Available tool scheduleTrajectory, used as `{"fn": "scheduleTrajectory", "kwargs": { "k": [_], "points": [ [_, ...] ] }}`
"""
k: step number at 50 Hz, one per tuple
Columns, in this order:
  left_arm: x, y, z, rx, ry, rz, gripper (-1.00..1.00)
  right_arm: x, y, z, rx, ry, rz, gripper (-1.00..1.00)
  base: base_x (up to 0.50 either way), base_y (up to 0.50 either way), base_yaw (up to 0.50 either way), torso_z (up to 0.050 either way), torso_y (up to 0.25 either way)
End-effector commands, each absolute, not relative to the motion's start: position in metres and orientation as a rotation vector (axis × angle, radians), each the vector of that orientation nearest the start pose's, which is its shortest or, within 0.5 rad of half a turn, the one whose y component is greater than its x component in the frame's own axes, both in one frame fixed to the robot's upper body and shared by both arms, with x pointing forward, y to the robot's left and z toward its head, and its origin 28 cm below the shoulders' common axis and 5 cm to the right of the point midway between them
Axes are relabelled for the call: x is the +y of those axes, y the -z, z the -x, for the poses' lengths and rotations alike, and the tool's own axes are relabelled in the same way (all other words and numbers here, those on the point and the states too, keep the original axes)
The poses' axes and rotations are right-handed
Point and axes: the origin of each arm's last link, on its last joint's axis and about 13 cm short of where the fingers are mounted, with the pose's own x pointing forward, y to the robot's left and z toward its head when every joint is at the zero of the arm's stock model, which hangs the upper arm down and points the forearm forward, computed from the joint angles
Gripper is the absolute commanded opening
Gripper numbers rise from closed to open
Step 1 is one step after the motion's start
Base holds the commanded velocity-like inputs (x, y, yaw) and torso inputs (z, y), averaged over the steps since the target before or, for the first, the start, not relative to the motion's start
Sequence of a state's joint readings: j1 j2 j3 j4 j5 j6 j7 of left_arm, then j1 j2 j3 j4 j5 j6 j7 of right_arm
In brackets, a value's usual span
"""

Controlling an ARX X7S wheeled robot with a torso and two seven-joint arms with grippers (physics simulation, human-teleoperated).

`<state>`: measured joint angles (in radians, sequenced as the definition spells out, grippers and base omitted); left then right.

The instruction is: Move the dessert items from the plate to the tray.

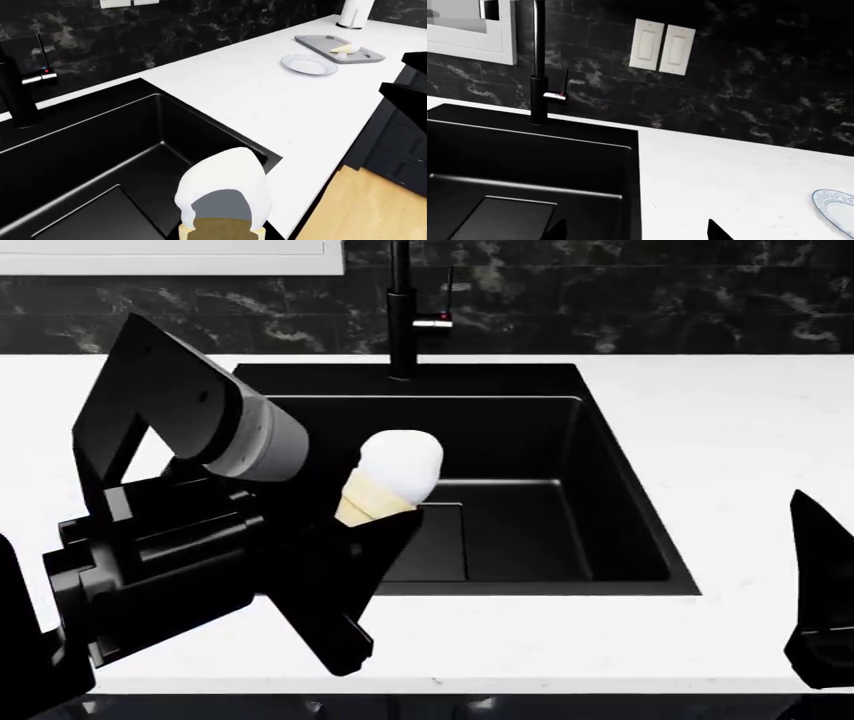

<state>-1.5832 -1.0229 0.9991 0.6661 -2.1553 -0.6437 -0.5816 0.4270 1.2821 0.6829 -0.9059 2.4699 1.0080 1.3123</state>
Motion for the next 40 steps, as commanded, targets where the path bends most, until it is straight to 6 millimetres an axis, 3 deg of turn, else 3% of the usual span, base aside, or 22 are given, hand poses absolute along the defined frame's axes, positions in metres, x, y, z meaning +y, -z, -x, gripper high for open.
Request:
{"fn": "scheduleTrajectory", "kwargs": {
  "k": [1,40],
  "points": [
    [0.2207,-0.3157,-0.1724,0.261,0.816,-0.058,-1.0,-0.1762,-0.3032,-0.0783,0.042,0.027,0.17,1.0,0.0,-0.5,0.0,0.0,0.0],
    [0.2237,-0.3145,-0.1703,0.244,0.797,-0.053,-1.0,-0.1747,-0.3033,-0.0787,0.038,0.022,0.169,1.0,0.0,-0.5,0.0,0.0,0.0]
  ]
}}
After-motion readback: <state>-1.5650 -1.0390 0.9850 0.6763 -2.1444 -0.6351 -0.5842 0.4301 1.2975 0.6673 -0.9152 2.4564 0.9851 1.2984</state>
